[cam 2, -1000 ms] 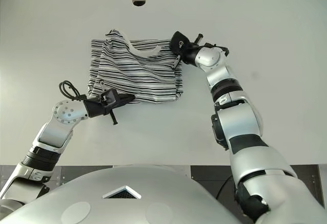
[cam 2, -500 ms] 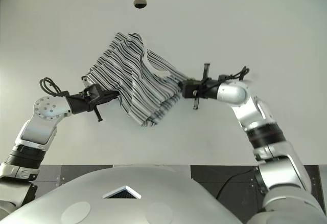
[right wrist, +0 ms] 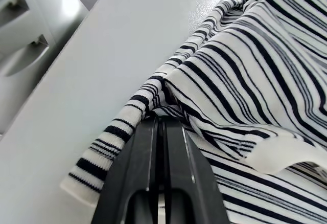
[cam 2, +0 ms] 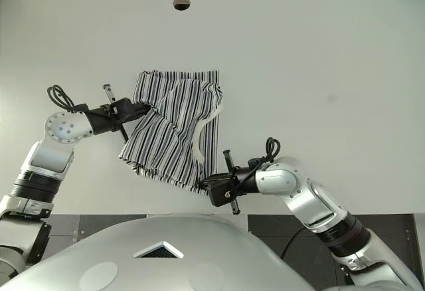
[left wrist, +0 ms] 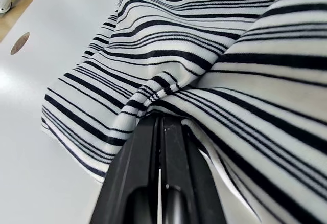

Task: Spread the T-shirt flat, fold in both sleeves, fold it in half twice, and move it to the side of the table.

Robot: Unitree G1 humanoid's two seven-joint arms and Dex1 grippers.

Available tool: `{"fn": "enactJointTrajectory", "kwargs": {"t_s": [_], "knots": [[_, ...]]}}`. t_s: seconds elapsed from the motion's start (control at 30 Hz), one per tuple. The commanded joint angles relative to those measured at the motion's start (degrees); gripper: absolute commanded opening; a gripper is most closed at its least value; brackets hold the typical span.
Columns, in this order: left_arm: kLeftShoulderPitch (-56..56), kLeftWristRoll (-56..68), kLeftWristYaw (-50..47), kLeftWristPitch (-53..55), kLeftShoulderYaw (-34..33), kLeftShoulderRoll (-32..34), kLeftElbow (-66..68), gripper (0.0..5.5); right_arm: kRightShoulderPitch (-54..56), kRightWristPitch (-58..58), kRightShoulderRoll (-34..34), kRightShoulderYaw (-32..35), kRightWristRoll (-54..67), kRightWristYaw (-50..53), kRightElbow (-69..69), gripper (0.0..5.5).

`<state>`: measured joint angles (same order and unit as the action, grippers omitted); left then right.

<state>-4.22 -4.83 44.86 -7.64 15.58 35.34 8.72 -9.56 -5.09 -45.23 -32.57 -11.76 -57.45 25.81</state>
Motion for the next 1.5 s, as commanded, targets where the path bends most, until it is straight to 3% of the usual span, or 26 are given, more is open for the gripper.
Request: {"fn": "enactJointTrajectory", "kwargs": {"t_s": [0.03,0.17,0.27,0.53,0.87,1.03,1.1,1.33,1.5], "knots": [[6.1,5.3,2.0,-6.0,-5.8,3.8,-5.3,0.10,0.0,2.3,-1.7,7.1,4.8,1.1,1.4,0.14],[14.0,12.1,6.2,-9.3,-12.1,9.0,-13.3,0.10,-2.0,4.4,-4.4,13.7,11.0,0.2,5.7,0.14],[17.1,15.2,7.5,-8.8,-14.6,10.5,-18.5,0.10,-3.7,5.4,-5.3,14.9,12.8,-0.4,8.2,0.14],[23.1,7.0,9.2,-5.1,-6.9,11.5,-19.0,0.10,-3.2,5.1,-5.3,18.1,13.5,0.7,6.9,0.14],[39.8,4.7,10.9,-9.2,-8.2,18.8,-31.2,0.10,-3.2,2.6,-6.4,22.1,10.6,2.2,2.8,0.14],[37.7,4.8,8.6,-8.4,-10.2,16.9,-31.2,0.10,-3.1,-1.2,-5.1,20.3,3.7,5.6,-0.6,0.14],[36.5,7.5,8.0,-7.8,-12.6,16.5,-31.2,0.10,-3.4,-3.7,-4.8,19.2,0.2,7.3,-0.7,0.40],[37.0,10.1,8.7,-6.9,-23.8,19.6,-28.2,1.28,-11.1,-14.1,-9.1,17.0,-11.4,10.3,-1.3,1.86],[35.4,4.8,8.7,-8.1,-23.1,21.2,-23.0,1.87,-11.7,-17.8,-8.0,15.2,-15.9,12.5,-1.5,2.51]]}}
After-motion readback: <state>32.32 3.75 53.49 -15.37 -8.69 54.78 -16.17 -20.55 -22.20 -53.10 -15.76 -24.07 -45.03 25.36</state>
